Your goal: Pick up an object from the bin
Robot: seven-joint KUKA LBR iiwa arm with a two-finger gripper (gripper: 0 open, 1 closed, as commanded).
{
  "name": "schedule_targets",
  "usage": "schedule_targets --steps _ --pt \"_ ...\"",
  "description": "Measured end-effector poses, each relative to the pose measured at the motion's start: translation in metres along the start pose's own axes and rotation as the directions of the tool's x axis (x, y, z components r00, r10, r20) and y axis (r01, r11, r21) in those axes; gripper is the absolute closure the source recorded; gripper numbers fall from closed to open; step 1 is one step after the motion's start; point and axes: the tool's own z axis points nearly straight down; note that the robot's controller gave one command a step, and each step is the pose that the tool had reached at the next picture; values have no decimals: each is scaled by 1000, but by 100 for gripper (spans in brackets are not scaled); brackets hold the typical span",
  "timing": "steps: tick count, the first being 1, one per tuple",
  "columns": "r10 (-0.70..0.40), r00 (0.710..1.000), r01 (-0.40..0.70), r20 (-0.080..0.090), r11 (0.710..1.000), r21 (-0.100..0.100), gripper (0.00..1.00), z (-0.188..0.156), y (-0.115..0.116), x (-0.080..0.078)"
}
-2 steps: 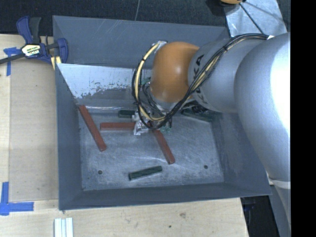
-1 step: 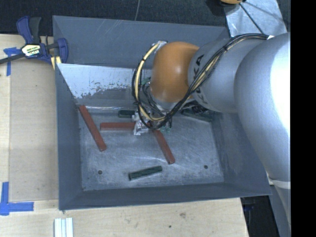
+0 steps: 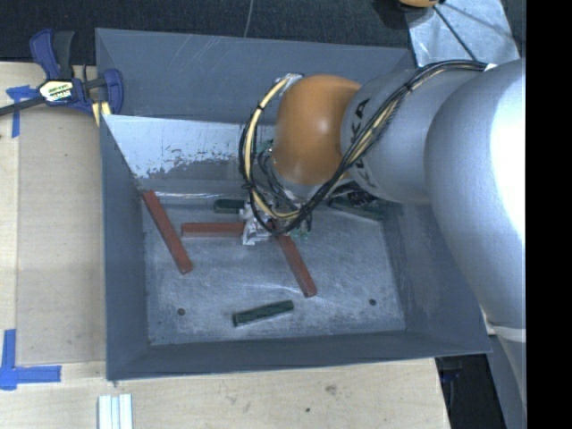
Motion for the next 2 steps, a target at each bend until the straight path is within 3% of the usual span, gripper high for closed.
schedule_targets --steps 2 --pt "1 1000 -1 -13 1000 3 100 -9 -1 1"
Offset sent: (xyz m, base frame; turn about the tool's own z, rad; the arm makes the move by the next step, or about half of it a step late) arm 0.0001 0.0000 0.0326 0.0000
